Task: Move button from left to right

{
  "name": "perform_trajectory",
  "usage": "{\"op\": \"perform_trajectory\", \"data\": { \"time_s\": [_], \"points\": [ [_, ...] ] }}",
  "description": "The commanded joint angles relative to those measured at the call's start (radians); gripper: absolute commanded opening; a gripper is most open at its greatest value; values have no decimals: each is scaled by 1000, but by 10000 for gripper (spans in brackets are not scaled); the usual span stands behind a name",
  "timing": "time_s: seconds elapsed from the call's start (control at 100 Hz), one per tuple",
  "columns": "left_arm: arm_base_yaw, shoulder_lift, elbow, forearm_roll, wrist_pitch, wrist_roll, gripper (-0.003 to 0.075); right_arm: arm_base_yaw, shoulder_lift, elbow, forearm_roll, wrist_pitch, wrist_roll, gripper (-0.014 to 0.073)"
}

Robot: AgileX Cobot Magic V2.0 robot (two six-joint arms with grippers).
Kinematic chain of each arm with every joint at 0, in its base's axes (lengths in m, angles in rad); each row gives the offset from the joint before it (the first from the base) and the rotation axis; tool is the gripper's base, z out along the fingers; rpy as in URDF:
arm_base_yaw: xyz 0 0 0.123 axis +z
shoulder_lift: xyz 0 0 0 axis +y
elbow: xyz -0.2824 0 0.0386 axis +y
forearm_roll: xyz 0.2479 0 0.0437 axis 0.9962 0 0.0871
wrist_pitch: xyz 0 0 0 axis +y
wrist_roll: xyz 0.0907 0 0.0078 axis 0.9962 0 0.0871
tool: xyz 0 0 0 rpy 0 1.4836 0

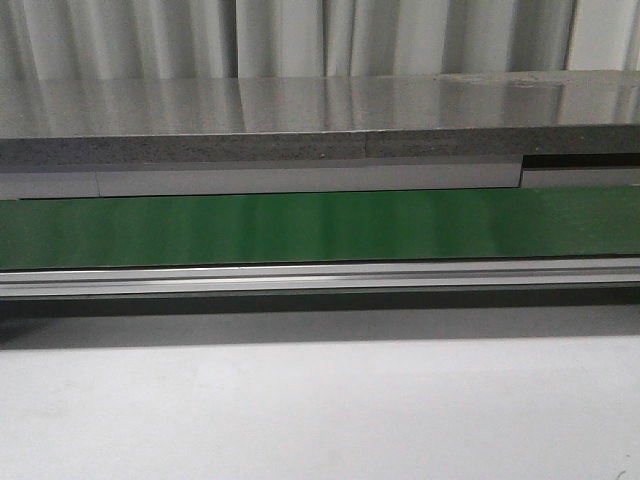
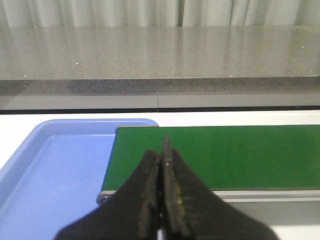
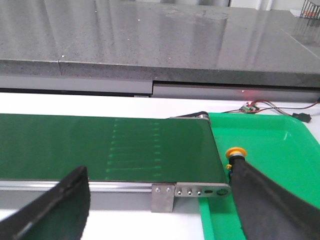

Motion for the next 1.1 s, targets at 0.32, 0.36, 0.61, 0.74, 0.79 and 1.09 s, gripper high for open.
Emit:
{"op": "perform_trajectory", "data": {
  "time_s": [0.32, 0.36, 0.61, 0.74, 0.79, 1.09],
  "points": [
    [-7, 10, -26, -12, -76, -4, -20, -2, -4, -17, 5, -42, 1, 393],
    [-7, 10, -26, -12, -76, -4, -20, -2, -4, -17, 5, -42, 1, 322],
    [-7, 10, -26, -12, -76, -4, -21, -2, -4, -17, 5, -43, 1, -64],
    [-7, 10, -26, -12, -76, -4, -21, -2, -4, -17, 5, -43, 1, -68],
    [-7, 10, -26, -12, -76, -4, -20, -2, -4, -17, 5, -43, 1, -68],
    [-7, 10, -26, -12, -76, -4, -21, -2, -4, -17, 5, -45, 1, -68]
  ]
}}
